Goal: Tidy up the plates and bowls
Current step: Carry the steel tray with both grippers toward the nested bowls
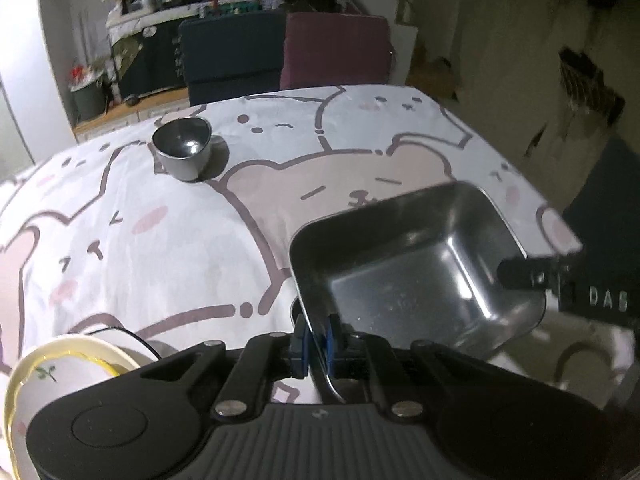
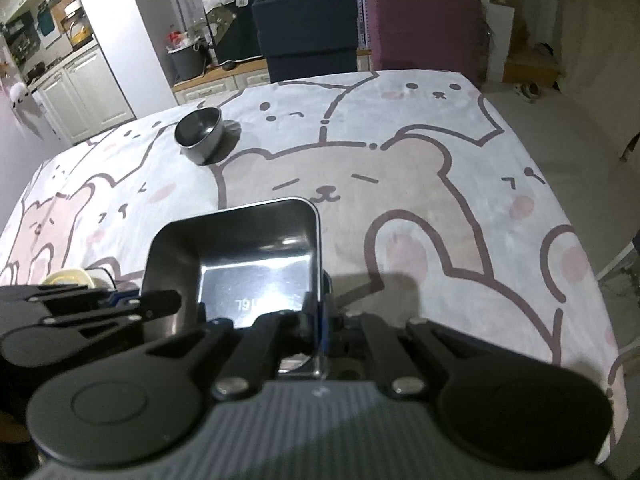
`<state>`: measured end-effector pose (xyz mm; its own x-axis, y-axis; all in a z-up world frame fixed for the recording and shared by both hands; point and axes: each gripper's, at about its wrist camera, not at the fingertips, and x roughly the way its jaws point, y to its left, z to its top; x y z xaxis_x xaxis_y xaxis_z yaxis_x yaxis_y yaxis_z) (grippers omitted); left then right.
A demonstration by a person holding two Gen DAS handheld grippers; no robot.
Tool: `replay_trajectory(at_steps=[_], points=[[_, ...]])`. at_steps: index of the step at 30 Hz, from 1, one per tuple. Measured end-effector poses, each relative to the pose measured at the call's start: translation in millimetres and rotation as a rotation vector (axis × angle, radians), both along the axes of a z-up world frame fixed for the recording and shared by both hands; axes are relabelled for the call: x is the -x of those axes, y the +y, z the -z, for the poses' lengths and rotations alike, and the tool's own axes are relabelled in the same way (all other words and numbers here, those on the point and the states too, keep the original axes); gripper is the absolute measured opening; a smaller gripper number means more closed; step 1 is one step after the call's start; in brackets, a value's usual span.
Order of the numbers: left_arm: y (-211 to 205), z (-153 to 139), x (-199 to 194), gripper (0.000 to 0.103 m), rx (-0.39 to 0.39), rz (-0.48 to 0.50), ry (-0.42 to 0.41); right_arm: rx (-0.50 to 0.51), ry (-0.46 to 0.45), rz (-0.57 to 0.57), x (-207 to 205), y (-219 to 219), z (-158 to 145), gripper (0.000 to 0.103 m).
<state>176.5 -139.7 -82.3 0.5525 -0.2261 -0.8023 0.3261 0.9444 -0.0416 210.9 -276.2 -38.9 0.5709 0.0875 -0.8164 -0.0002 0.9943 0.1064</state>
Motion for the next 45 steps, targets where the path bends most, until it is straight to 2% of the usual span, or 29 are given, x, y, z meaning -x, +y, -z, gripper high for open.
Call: replay_trajectory(at_steps=[11, 31, 42, 45], points=[[2.2, 15.1, -3.9, 0.012, -0.046, 0.016, 0.038, 0.063, 0.044, -0.038, -4.0, 11.4, 13.2, 0.003], [-2.2, 32.4, -5.9, 0.014, -0.079, 0.026, 0.07, 0.159, 0.086, -0.078, -10.1, 26.9, 25.5, 0.004], [-3.4, 38.3, -4.6, 0.014, -0.089, 0.043, 0.075, 0.181, 0.147, -0.075, -17.3, 24.1, 40.4, 0.006], [-3.4, 39.4, -4.9, 0.016, -0.095, 0.047, 0.075, 0.147, 0.168, -0.062, -20.4, 18.6, 43.9, 0.006]])
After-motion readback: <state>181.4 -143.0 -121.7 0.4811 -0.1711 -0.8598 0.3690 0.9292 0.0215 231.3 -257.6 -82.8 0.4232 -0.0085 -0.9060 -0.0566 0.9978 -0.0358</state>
